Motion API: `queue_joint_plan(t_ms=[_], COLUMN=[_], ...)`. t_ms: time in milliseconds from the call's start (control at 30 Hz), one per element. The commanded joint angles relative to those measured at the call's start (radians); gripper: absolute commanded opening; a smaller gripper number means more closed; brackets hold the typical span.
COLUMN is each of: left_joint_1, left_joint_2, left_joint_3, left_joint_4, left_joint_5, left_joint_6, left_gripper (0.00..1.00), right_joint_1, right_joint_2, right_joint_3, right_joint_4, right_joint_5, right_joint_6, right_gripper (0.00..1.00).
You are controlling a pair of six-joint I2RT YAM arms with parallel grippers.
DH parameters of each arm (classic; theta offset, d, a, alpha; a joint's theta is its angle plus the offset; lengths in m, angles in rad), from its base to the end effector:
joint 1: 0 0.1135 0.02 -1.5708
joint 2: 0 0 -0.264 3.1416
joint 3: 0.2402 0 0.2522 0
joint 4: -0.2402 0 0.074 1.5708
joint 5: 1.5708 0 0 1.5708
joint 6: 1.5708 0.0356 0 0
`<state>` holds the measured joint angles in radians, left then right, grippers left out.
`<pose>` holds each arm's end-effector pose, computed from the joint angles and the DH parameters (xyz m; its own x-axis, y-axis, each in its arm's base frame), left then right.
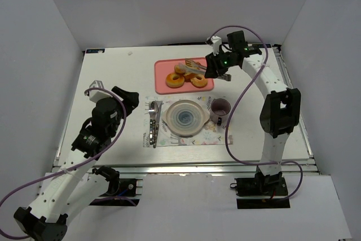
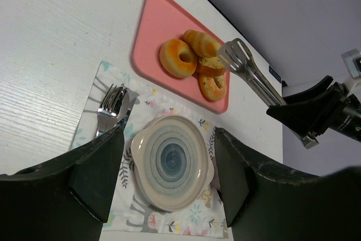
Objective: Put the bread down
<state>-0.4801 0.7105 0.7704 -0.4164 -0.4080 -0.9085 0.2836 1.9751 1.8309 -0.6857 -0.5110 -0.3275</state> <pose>0.1491 -0.0617 0.3230 -0.2646 -0.6783 -0.6855 -0.1862 0.7334 -0.6538 0.4231 0.1415 0.3029 -0.4903 -0.4352 -0.7552 -0.7590 0.6390 0.1246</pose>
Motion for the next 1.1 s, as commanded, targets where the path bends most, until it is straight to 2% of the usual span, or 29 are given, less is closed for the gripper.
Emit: queue_joint_plan(t_ms=[0,233,500,700,1067], left_joint_1=[-0.002,-0.002,-0.002,-0.002,-0.002], left_joint_2=[-0.014,0.000,0.027,0.010,0.029], left_joint_3=[0.041,0.035,0.061,0.040,0.055], left_joint_4=[-0.028,-0.015,-0.025,-0.018,-0.012], left_joint_5=[-0.020,-0.014,-0.011,-0.017,-0.012], left_joint_6=[-0.007,-0.009,0.008,-0.007,0.003], left_gripper=[0.74,0.74,0.75,0.75,0.75], right_joint_1=[0.011,0.031,0.120,0.131,0.131], right_joint_2=[-0.012,-0.024,0.048,0.070,0.038], right_joint_3=[0.057,0.041,0.065,0.059,0.044], right_joint_4=[0.017,0.020,0.067,0.103,0.158], right_joint_5=[-0.050,-0.049,0.185,0.259,0.299], right_joint_6=[0.019,0.005,-0.053,-0.087,-0.087], right_gripper=[0.52,0.51,0.51,0.48,0.48])
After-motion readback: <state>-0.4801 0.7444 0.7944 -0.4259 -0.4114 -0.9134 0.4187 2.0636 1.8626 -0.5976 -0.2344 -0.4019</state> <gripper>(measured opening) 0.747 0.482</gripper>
